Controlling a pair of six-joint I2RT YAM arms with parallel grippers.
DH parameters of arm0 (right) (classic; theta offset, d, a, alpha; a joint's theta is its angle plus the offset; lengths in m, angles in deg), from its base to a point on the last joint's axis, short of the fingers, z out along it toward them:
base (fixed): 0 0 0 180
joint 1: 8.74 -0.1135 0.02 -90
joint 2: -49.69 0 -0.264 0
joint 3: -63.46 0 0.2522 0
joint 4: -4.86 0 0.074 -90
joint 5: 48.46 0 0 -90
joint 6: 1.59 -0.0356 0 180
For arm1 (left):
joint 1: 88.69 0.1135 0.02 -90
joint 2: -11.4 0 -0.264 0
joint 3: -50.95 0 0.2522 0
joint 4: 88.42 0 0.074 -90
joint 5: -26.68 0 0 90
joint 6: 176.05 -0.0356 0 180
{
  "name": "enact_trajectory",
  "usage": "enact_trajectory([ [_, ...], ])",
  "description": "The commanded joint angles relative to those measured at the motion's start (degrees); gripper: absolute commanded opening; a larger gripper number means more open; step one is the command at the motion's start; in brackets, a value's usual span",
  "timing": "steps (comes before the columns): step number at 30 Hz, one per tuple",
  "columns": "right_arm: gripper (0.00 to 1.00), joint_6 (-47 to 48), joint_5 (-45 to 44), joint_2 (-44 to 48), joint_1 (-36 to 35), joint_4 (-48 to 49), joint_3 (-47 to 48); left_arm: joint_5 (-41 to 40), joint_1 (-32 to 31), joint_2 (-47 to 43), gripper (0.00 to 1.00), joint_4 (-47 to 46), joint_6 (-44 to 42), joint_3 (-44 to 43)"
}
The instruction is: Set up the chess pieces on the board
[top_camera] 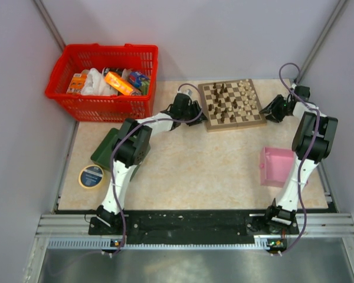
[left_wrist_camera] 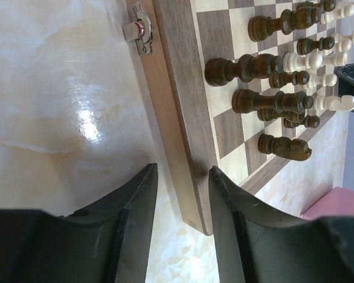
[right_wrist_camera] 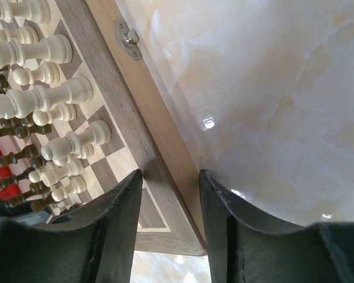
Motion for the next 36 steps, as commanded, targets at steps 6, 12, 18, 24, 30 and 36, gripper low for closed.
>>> enact_trajectory([
  [6,0.40,0.55,1.57,2.26,-0.34,-0.03,-4.68,1.52,-0.30,0.43,0.37,0.03,0.14,-0.87],
  [12,0.39,0.81,2.10,4.63,-2.09,0.59,-8.29,0.56,-0.30,-2.02,0.35,0.91,-1.09,1.41],
  [18,0.37,1.08,2.28,7.27,-4.29,1.29,-11.89,-0.59,-0.39,-5.27,0.32,1.00,-2.67,5.62],
  [24,0.37,1.08,2.28,9.29,-6.58,2.52,-15.85,-1.12,-0.39,-8.17,0.28,0.29,-3.81,10.20],
  [30,0.37,0.38,2.80,11.31,-8.69,4.45,-20.24,-1.20,-0.31,-10.37,0.24,-0.76,-4.08,14.24],
  [36,0.37,-0.16,3.33,14.21,-10.36,6.39,-24.63,-0.33,-0.31,-12.75,0.23,-2.51,-4.34,18.72],
])
